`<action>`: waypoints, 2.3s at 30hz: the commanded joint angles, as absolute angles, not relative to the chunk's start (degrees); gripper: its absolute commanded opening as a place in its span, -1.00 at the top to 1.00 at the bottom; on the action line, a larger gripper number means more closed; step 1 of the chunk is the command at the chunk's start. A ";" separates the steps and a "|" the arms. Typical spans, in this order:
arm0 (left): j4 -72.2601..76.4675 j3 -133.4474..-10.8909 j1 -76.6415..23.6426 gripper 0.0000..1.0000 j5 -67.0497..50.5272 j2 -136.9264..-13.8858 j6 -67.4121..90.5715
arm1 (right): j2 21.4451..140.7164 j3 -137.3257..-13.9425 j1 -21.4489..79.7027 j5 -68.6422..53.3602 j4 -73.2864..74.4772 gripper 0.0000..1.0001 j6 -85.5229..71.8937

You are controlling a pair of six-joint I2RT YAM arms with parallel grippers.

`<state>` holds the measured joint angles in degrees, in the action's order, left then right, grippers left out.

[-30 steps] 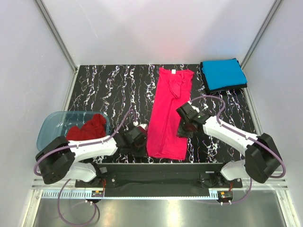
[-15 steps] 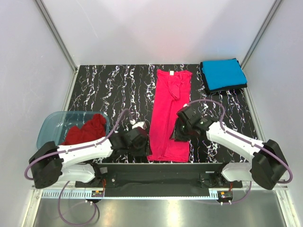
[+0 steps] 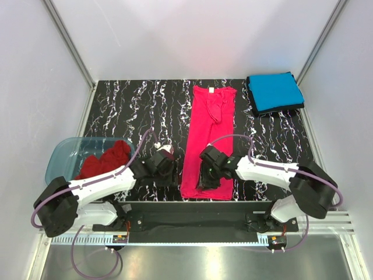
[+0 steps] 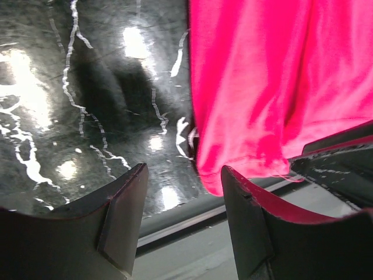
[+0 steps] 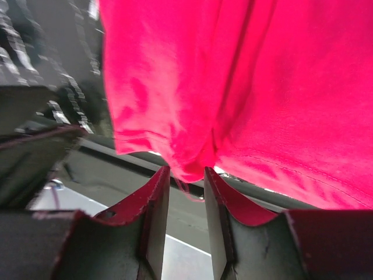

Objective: Fold and stack the t-shirts
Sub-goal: Fold the tshirt

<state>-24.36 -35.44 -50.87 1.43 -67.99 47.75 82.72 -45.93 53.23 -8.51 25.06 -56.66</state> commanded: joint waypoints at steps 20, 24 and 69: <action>-19.69 -33.66 -49.92 -0.19 -6.16 -68.99 43.33 | 77.09 -39.72 56.16 -2.72 20.83 0.92 -61.35; -18.37 -33.22 -49.92 -0.19 -6.76 -69.61 44.12 | 75.15 -41.39 56.16 -2.64 21.09 0.54 -62.84; -30.32 -37.26 -51.59 0.26 1.76 -73.40 37.35 | 62.32 -34.37 55.20 5.53 43.14 0.25 -68.91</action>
